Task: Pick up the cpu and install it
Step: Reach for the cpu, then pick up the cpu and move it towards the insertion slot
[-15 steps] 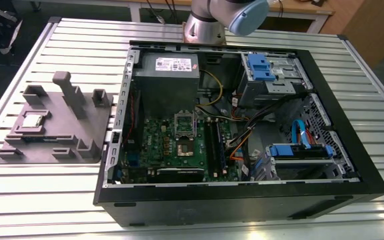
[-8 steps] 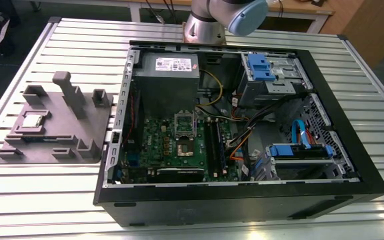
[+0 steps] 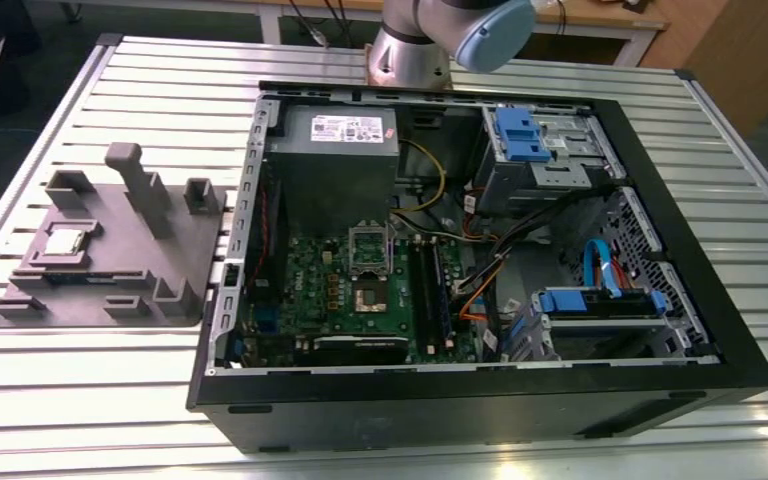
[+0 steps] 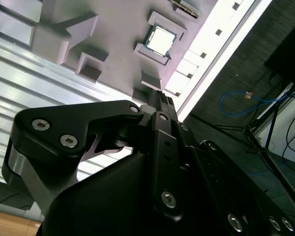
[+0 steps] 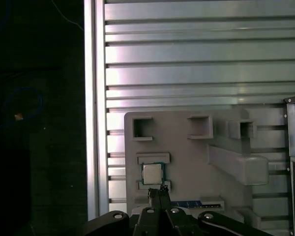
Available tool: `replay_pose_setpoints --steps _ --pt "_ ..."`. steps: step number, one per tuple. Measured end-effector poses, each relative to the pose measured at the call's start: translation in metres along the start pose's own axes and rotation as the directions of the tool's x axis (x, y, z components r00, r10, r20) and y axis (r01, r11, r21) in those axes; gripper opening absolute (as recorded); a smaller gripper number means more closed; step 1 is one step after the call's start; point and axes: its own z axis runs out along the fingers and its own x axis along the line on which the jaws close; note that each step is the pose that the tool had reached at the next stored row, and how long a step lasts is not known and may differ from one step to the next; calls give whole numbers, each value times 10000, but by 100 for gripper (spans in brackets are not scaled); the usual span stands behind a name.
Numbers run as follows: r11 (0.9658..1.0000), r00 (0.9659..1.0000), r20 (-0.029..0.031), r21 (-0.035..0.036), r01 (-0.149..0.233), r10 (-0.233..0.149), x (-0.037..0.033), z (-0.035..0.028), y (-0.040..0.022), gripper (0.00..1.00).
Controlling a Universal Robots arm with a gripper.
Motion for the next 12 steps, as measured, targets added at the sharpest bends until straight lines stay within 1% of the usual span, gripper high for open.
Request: replay_pose_setpoints --steps 12 --pt "10000 10000 0 0 1 -1 1 0 0 10"
